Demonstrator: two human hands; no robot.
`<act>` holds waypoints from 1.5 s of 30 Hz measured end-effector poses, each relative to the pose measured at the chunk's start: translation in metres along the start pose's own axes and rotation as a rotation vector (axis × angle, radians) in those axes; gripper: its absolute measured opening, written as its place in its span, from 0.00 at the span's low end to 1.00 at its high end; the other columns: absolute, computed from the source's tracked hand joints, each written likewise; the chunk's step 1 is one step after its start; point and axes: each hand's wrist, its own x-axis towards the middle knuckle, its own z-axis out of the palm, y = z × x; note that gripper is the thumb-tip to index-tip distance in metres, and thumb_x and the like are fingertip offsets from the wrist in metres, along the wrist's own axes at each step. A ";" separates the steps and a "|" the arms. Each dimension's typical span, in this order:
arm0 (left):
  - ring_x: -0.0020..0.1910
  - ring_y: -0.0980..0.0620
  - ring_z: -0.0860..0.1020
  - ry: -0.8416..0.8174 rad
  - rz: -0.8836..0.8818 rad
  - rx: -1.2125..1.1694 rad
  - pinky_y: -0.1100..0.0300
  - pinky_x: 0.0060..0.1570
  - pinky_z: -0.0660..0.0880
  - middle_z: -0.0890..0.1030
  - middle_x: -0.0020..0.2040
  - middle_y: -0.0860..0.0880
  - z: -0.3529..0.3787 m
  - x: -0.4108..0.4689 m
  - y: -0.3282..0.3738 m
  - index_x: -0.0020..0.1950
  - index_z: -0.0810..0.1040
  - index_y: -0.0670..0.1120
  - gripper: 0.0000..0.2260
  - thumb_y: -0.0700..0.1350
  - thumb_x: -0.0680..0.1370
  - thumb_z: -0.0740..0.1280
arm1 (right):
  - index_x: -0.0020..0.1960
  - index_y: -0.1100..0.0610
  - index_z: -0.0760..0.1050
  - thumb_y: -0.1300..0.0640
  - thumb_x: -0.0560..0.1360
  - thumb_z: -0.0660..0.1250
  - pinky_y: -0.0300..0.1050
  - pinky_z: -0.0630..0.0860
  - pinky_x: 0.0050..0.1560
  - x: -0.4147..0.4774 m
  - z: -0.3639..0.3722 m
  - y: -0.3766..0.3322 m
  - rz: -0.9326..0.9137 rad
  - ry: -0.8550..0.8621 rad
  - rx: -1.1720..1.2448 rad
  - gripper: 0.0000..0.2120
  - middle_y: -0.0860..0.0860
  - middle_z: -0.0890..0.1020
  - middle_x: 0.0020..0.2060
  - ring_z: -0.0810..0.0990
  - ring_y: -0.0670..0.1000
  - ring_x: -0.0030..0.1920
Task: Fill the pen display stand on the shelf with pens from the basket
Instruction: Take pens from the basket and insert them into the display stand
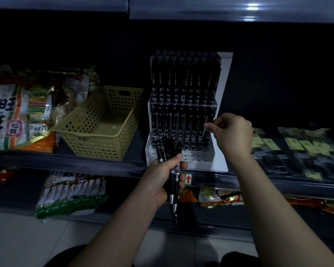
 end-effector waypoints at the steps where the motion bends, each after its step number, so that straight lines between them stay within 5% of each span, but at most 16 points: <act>1: 0.24 0.53 0.73 0.002 -0.001 -0.001 0.63 0.23 0.70 0.80 0.34 0.47 0.000 0.000 0.000 0.50 0.75 0.41 0.06 0.43 0.77 0.68 | 0.38 0.59 0.80 0.51 0.70 0.75 0.41 0.72 0.34 0.000 0.001 0.001 -0.008 -0.008 -0.013 0.11 0.52 0.80 0.30 0.79 0.51 0.32; 13: 0.25 0.52 0.73 0.007 -0.006 -0.012 0.63 0.23 0.70 0.80 0.34 0.47 -0.002 0.000 0.002 0.49 0.77 0.41 0.05 0.42 0.76 0.69 | 0.37 0.59 0.79 0.49 0.70 0.74 0.50 0.79 0.39 0.002 0.002 0.008 0.000 -0.049 0.009 0.13 0.52 0.82 0.30 0.81 0.52 0.33; 26: 0.26 0.52 0.73 -0.003 0.024 0.008 0.63 0.23 0.70 0.80 0.34 0.48 -0.005 -0.003 0.004 0.49 0.77 0.41 0.06 0.42 0.76 0.69 | 0.37 0.57 0.70 0.40 0.69 0.72 0.45 0.69 0.31 -0.005 -0.002 -0.007 -0.077 0.043 0.010 0.21 0.49 0.74 0.27 0.72 0.49 0.29; 29: 0.25 0.53 0.73 -0.006 0.050 0.001 0.63 0.23 0.70 0.79 0.34 0.48 -0.006 -0.003 0.006 0.46 0.77 0.41 0.05 0.42 0.75 0.69 | 0.34 0.53 0.74 0.41 0.72 0.70 0.43 0.72 0.33 -0.010 0.000 -0.034 -0.112 -0.160 0.151 0.17 0.47 0.76 0.28 0.75 0.47 0.30; 32: 0.26 0.52 0.73 -0.016 0.074 0.003 0.63 0.24 0.70 0.79 0.34 0.46 -0.009 -0.006 0.008 0.41 0.80 0.42 0.05 0.43 0.73 0.71 | 0.39 0.54 0.81 0.44 0.71 0.71 0.44 0.77 0.42 -0.018 0.007 -0.054 0.063 -0.588 0.252 0.13 0.47 0.82 0.35 0.80 0.45 0.40; 34: 0.27 0.53 0.74 -0.019 0.090 0.006 0.63 0.24 0.70 0.79 0.33 0.48 -0.011 -0.007 0.009 0.45 0.79 0.40 0.07 0.43 0.73 0.71 | 0.39 0.56 0.81 0.48 0.72 0.72 0.39 0.75 0.39 -0.022 0.010 -0.058 0.159 -0.730 0.383 0.11 0.42 0.82 0.32 0.79 0.40 0.38; 37: 0.28 0.53 0.76 -0.027 0.100 0.022 0.63 0.26 0.73 0.81 0.32 0.48 -0.014 -0.010 0.012 0.50 0.78 0.38 0.11 0.45 0.73 0.70 | 0.37 0.58 0.78 0.53 0.72 0.73 0.34 0.66 0.26 -0.023 0.008 -0.062 0.204 -0.723 0.533 0.10 0.42 0.78 0.27 0.71 0.42 0.27; 41: 0.28 0.53 0.77 -0.016 0.100 0.026 0.61 0.26 0.73 0.83 0.39 0.46 -0.022 -0.011 0.016 0.51 0.79 0.39 0.13 0.46 0.72 0.70 | 0.39 0.60 0.77 0.53 0.72 0.72 0.35 0.67 0.23 -0.020 0.011 -0.064 0.310 -0.568 0.694 0.11 0.56 0.81 0.36 0.72 0.46 0.26; 45: 0.26 0.55 0.73 -0.077 0.097 -0.084 0.65 0.23 0.69 0.81 0.37 0.48 -0.028 -0.011 0.021 0.46 0.80 0.42 0.10 0.46 0.69 0.70 | 0.54 0.64 0.79 0.56 0.74 0.66 0.35 0.67 0.24 -0.018 0.015 -0.059 0.328 -0.900 0.889 0.14 0.53 0.78 0.32 0.74 0.47 0.30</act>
